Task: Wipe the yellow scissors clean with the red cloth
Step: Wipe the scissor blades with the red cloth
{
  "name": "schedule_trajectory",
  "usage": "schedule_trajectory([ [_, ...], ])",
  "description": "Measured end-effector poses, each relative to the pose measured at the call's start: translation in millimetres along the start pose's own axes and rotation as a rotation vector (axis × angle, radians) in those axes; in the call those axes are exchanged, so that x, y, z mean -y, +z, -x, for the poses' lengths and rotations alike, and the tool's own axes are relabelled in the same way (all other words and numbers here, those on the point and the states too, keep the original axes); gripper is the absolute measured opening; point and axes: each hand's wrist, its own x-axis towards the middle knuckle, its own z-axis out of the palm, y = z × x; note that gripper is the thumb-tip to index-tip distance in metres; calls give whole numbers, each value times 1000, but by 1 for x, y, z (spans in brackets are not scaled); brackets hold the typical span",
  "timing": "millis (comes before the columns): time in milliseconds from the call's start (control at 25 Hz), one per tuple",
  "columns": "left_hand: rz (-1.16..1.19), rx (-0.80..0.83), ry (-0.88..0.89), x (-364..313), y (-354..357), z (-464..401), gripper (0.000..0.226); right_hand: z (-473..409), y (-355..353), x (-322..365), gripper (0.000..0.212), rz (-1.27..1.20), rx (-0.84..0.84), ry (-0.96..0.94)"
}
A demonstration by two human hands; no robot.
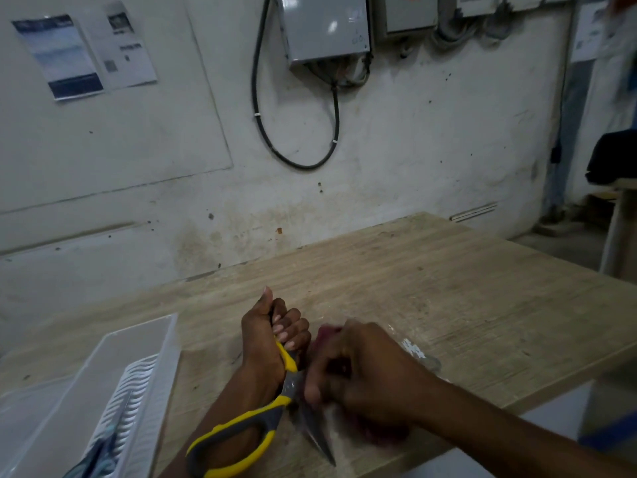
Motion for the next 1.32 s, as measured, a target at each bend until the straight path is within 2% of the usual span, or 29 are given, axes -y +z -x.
schedule_trajectory([
  [80, -44, -25, 20, 1, 0, -3, 65, -11, 10, -1, 11, -9, -172, -12],
  [200, -112, -32, 48, -1, -2, -2, 60, -15, 46, -2, 6, 107, -230, -69],
  [400, -54, -34, 23, 0, -6, -1, 68, -2, 23, -14, 12, 136, 2, -96],
  [440, -39, -30, 13, 1, -4, -1, 67, -3, 17, -14, 13, 126, 6, -90],
  [600, -110, -79, 35, 1, 1, -2, 64, -18, 20, -10, 11, -45, -236, -35],
  [680, -131, -90, 46, -1, 1, -2, 66, -20, 37, -8, 6, 92, -206, -95],
  [760, -90, -62, 29, -2, -1, -2, 68, -13, 43, -10, 13, 259, -171, -129],
  [880, -53, -37, 4, -1, -5, 0, 67, 3, 24, -13, 28, 317, 6, -147],
  [960, -29, -23, -19, 1, -3, 1, 65, 6, 7, -13, 26, 314, 56, -130],
  [1080, -52, -48, 7, -1, 2, 0, 63, -11, 3, -14, 14, 188, -191, -122],
  [1120, -82, -69, 27, -2, 2, 0, 63, -17, 11, -12, 13, 168, -221, -124],
  [1320, -90, -65, 30, -2, -2, 2, 67, -5, 52, -25, 15, 220, -176, -196],
])
